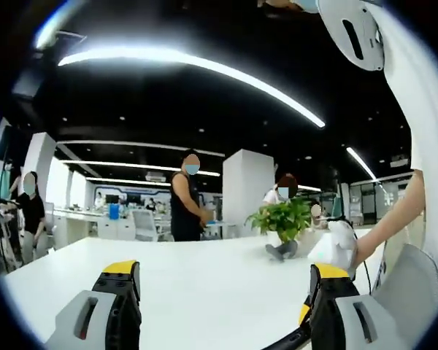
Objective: Press the specified remote control buttons in sequence, fully releasing each button before pressing the next.
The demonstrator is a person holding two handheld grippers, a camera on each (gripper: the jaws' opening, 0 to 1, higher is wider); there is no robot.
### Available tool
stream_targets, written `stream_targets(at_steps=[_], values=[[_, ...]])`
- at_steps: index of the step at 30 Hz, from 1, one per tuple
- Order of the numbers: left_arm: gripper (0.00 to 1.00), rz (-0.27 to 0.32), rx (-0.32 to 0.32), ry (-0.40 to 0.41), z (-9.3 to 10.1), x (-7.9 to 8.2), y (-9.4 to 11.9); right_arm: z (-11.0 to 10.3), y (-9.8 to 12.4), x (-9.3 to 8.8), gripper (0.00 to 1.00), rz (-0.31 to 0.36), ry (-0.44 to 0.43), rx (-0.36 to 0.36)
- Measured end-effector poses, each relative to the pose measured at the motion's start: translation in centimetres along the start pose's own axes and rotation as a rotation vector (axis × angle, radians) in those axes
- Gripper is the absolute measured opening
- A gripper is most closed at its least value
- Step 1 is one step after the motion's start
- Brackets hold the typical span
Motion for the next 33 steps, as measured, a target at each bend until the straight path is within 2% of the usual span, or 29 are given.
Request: stream_targets(at_steps=[3, 5, 10, 14, 17, 20, 28, 33], values=[[1.0, -0.001, -0.008, -0.019, 0.3, 0.0, -0.1, 0.9, 0.1, -0.1, 0.21, -0.015, 0.014, -0.004], [1.0, -0.003, -0.009, -0.013, -0.2, -0.1, 0.5, 1.5, 0.2, -0.1, 0.21, -0.021, 0.019, -0.002], [1.0, -0.041, -0.016, -0.036, 0.0, -0.6, 0.4, 3.1, 0.5, -0.5, 0.21, -0.044, 0.032, -0.018], [1.0, -0.007, -0.015, -0.063, 0.0, 0.0, 0.5, 4.6, 0.7, -0.6, 0.21, -0.059, 0.037, -0.034], [1.0, -0.026, -0.018, -0.034, -0.1, -0.3, 0.5, 5.6, 0.8, -0.7, 0.21, -0.069, 0.04, -0.044], [1.0, -0.022, -0.019, -0.092, 0.1, -0.2, 0.5, 6.4, 0.9, -0.7, 0.21, -0.071, 0.034, -0.045], [1.0, -0.047, -0.034, -0.08, 0.2, -0.6, 0.5, 8.5, 1.2, -0.9, 0.21, -0.104, 0.041, -0.054], [0.99, -0.074, -0.046, -0.1, 0.5, -0.9, 0.4, 10.2, 1.2, -0.9, 0.21, -0.122, 0.036, -0.072]])
Point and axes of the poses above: the point that each gripper's makers call its tool centre point, and the gripper's own axes: y roughly backward along the fingers, z roughly to its right, x roughly out of its top, the point moved 3 cm from there along y, roughly backward along the fingers
